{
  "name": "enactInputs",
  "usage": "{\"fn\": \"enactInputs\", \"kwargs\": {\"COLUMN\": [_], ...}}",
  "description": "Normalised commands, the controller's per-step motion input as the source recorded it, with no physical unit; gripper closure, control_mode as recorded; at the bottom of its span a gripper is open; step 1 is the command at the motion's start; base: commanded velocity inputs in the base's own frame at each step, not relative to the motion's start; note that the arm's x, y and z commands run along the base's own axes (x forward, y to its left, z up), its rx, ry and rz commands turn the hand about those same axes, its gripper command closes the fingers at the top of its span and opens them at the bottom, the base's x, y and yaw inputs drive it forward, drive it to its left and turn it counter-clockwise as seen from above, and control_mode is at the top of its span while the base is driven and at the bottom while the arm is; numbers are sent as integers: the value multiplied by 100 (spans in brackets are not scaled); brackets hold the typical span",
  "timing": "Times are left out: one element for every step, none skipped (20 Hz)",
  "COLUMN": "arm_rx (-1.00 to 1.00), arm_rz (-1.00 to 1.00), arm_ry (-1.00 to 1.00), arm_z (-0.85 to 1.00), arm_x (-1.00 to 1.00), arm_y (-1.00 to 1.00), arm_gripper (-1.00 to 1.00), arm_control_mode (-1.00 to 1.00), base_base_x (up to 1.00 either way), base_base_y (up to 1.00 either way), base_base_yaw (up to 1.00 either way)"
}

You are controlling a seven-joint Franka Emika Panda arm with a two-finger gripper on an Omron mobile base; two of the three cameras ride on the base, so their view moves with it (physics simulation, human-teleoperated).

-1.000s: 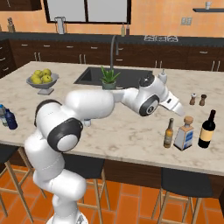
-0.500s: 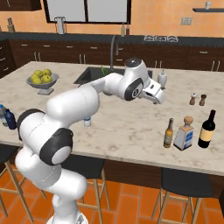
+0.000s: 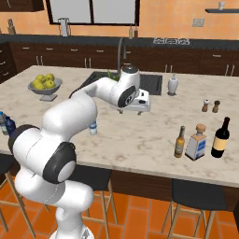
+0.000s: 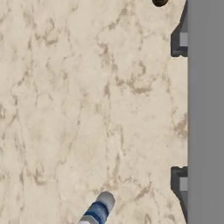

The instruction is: Move the plastic bottles in the middle to the plastics group, and the glass bottles in the middle to the glass group.

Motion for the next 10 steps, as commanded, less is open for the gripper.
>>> {"fn": "enactInputs", "kwargs": {"arm_rx": [0,0,0,0,0,0,0,-1,-3,-5], "arm_rz": [55,55,55,53,51,48,45,43,36,31], "arm_ry": [13,14,13,13,13,13,12,15,14,13], "arm_z": [-64,-63,-62,-59,-51,-40,-31,-14,0,0], "arm_x": [0,0,0,0,0,0,0,0,0,1], "arm_y": [100,100,100,100,100,100,100,100,100,100], "arm_gripper": [-100,-100,-100,-100,-100,-100,-100,-100,-100,-100], "arm_control_mode": [-100,-100,-100,-100,-100,-100,-100,-100,-100,-100], "base_base_x": [0,0,0,0,0,0,0,0,0,0], "base_base_y": [0,0,0,0,0,0,0,0,0,0], "base_base_yaw": [0,0,0,0,0,0,0,0,0,0]}}
